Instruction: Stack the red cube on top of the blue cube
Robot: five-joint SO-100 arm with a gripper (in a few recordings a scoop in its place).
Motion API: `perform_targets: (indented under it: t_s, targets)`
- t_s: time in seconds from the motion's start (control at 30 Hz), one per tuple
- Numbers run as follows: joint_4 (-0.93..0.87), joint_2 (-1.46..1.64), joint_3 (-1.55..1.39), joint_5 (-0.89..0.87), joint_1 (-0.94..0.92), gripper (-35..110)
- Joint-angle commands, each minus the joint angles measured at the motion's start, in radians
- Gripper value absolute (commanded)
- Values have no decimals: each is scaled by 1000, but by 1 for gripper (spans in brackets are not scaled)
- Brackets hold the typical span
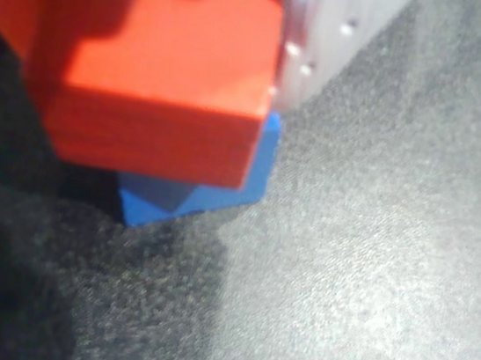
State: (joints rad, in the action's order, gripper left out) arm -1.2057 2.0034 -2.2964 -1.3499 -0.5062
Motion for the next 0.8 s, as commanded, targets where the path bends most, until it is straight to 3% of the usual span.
perform_targets:
  t_s: [0.0,0.47,0.77]
  targets:
    - [-6,0,17,0,-3,2]
    - [-41,-2,57,0,18,21]
    - [-52,-21,92,11,34,26]
